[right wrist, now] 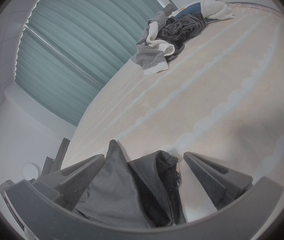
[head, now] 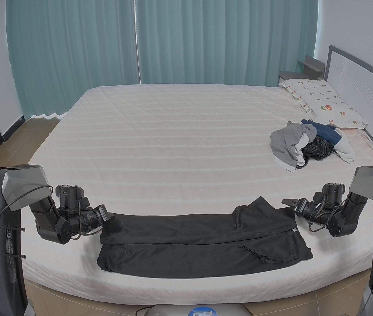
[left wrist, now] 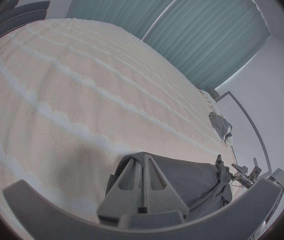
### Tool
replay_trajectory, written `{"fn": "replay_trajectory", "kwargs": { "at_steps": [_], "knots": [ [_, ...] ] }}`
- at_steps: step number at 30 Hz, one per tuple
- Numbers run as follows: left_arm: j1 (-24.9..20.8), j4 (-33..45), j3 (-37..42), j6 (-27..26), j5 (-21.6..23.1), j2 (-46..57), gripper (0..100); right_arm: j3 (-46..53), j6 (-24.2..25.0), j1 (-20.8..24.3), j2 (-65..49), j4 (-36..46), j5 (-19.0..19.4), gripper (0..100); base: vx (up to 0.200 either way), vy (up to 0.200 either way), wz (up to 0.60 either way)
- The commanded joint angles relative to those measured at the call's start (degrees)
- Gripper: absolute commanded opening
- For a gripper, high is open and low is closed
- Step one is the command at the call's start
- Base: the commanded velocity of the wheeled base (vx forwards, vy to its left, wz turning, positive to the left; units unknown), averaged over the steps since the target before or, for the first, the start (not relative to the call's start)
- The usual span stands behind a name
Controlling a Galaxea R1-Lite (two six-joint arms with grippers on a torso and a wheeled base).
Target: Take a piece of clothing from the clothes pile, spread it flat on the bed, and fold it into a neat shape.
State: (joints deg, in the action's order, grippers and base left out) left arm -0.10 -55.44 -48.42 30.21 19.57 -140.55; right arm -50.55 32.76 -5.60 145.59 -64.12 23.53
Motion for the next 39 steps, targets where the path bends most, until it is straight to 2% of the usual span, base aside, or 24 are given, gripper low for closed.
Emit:
{"fn": "replay_trajectory", "kwargs": {
  "at_steps": [1,5,6,18,25,39],
  "knots": [
    [0.0,0.0,0.1,0.0,0.0,-0.1,0,-1.3,-0.3,0.4,1.9,-0.1,-1.6,100,0.0,0.0,0.0],
    [0.0,0.0,0.1,0.0,0.0,-0.1,0,-2.5,-0.3,0.6,2.5,0.1,-2.7,100,0.0,0.0,0.0],
    [0.0,0.0,0.1,0.0,0.0,-0.1,0,-2.6,-0.3,0.6,2.6,0.1,-2.7,0,0.0,0.0,0.0],
    [0.3,0.0,0.0,0.9,0.6,0.2,0,-2.5,0.6,0.2,2.2,-0.9,-2.7,0,0.0,0.0,0.0],
    [0.8,-4.9,-0.1,2.8,0.6,-0.4,0,-2.9,5.7,-0.1,2.4,-6.4,-2.9,0,0.0,0.0,0.0],
    [0.9,-5.5,-0.9,2.8,-0.1,-1.3,0,-5.9,7.0,-1.2,3.1,-7.3,-3.0,0,0.0,0.0,0.0]
  ]
}}
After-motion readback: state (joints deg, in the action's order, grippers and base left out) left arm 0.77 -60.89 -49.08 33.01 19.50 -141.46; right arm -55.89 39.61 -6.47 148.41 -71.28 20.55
